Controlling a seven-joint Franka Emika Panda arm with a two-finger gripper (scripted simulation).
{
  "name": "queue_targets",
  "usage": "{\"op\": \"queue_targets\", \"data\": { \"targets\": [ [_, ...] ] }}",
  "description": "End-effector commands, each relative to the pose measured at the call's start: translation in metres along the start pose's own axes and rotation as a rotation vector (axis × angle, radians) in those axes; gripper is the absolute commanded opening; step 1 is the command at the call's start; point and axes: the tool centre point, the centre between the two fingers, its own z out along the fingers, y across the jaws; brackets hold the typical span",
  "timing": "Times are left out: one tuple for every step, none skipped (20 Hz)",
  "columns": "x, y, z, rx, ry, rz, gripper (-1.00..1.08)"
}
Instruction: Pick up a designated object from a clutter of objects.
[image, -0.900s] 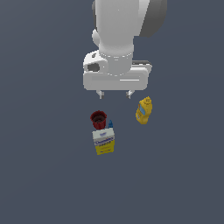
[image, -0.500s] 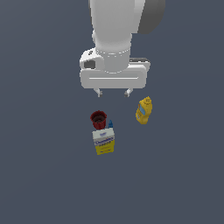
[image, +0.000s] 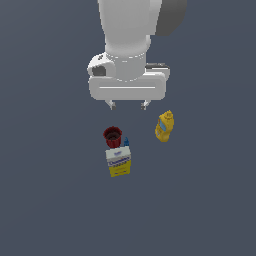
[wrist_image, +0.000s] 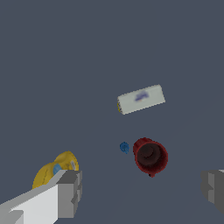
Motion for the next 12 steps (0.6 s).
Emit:
{"op": "queue_targets", "data": {
  "targets": [
    [0.0, 0.0, 0.0, 0.0, 0.0, 0.006, 1.0],
    [0.001, 0.0, 0.001, 0.0, 0.0, 0.011, 1.0],
    [0.001, 0.0, 0.001, 0.0, 0.0, 0.017, 1.0],
    [0.002, 0.001, 0.002, 0.0, 0.0, 0.025, 1.0],
    [0.002, 0.001, 0.003, 0.0, -0.001, 0.034, 1.0],
    [0.003, 0.001, 0.004, 0.001, -0.001, 0.044, 1.0],
    [0.004, 0.001, 0.005, 0.001, -0.001, 0.055, 1.0],
    [0.005, 0.002, 0.006, 0.001, -0.001, 0.067, 1.0],
    [0.006, 0.002, 0.007, 0.001, -0.001, 0.08, 1.0],
    [0.007, 0.002, 0.008, 0.001, -0.002, 0.095, 1.0],
    [0.008, 0.003, 0.01, 0.001, -0.002, 0.111, 1.0],
    [0.009, 0.003, 0.011, 0.001, -0.002, 0.128, 1.0]
  ]
}}
